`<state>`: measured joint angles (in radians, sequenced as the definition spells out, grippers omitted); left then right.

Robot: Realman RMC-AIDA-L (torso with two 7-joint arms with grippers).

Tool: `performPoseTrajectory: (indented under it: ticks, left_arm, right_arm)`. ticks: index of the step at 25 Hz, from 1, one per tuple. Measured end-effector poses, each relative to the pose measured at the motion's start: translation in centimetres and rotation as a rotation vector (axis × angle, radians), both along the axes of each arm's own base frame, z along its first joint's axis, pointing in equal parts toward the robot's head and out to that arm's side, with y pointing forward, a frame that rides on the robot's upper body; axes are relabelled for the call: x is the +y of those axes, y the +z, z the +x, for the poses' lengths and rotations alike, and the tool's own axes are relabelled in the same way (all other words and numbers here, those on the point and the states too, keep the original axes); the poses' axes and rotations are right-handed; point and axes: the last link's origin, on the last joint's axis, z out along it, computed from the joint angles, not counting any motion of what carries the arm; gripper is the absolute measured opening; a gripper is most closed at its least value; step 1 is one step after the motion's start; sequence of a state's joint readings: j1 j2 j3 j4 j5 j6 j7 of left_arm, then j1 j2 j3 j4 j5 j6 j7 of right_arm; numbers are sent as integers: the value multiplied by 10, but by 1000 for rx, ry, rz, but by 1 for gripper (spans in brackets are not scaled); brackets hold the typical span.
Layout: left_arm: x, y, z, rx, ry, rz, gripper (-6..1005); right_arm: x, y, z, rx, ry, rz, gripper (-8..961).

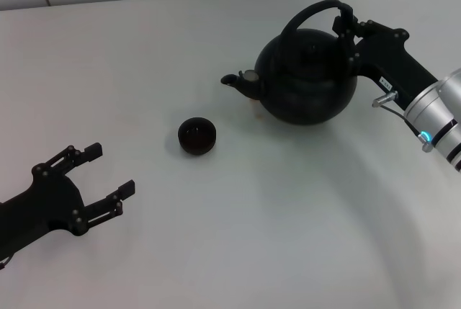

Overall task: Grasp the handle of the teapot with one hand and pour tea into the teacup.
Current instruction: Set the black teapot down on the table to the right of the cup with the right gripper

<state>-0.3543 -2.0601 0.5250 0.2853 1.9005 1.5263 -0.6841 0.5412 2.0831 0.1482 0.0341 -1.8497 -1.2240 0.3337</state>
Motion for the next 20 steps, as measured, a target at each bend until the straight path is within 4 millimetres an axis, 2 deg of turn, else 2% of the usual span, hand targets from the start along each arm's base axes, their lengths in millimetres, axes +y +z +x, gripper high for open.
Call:
performPoseTrajectory:
  ticks: [20]
  left_arm:
    - [0,-2,2,-5,0,-3,833]
  right_arm:
    - [-1,-2,5,-15,-25,-15,104]
